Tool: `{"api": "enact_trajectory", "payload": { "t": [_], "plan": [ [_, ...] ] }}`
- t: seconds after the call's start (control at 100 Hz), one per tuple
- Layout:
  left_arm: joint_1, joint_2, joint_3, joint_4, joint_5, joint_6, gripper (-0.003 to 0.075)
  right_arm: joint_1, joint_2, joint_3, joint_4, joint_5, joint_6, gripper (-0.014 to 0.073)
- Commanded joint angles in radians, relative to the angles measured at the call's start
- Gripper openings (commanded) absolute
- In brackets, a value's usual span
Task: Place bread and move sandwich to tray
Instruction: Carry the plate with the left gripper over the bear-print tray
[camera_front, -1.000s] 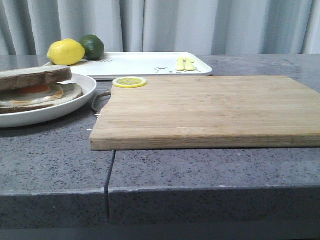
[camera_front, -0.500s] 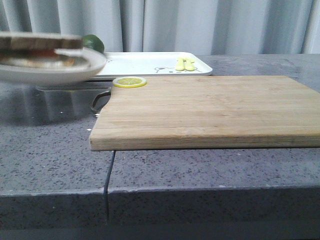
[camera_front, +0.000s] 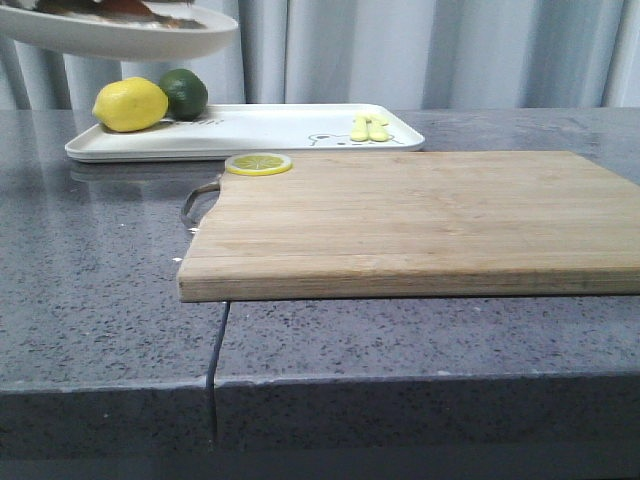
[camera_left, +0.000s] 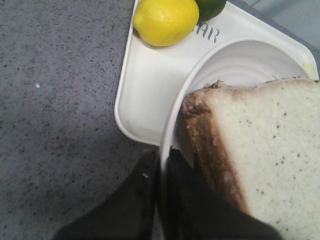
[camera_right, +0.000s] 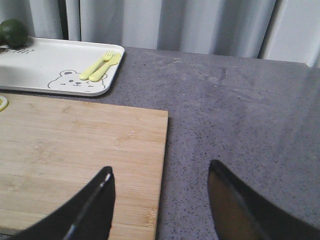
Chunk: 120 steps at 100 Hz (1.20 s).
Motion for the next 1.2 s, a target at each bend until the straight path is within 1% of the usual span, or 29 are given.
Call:
{"api": "enact_trajectory", "payload": {
  "t": [0.0,0.15,0.31,0.47,0.58,0.8,0.97,1.04,1.19],
  "plan": [
    [-0.024,0.018,-0.097,-0.049,-0.074,0.005,-0.0019,-0.004,0.007,-0.025,-0.012,-0.076,0.0,0.0427],
    [-0.048,0.125,-0.205,-0.076,-0.074,0.043,-0.0019,-0.004,0.007,-0.025,-0.012,-0.079,0.0,0.0427],
    [-0.055,0.238,-0.33,-0.108,-0.078,0.052,-0.0019,-0.004,0.007,-0.025,-0.012,-0.08,0.0,0.0427],
    [-0.055,0.351,-0.452,-0.255,-0.071,0.169,-0.0019,-0.004,0.007,-0.025,-0.012,-0.08,0.0,0.0427],
    [-0.055,0.418,-0.522,-0.31,-0.056,0.204,-0.0019,-0.004,0.007,-0.025,-0.012,-0.08,0.0,0.0427],
    [-0.055,0.543,-0.664,-0.314,0.032,0.211,-0.0019,-0.004,0.007,-0.025,-0.012,-0.08,0.0,0.0427],
    [-0.055,0.599,-0.734,-0.329,0.057,0.239,-0.0019,-0.004,0.007,-0.025,-0.012,-0.08,0.0,0.0427],
    [-0.055,0.618,-0.76,-0.338,0.063,0.272,-0.0019,-0.004,0.007,-0.025,-0.012,-0.08,0.0,0.0427],
    [-0.055,0.641,-0.787,-0.358,0.068,0.28,-0.0019,-0.004,0.007,-0.025,-0.012,-0.08,0.0,0.0427]
  ]
}}
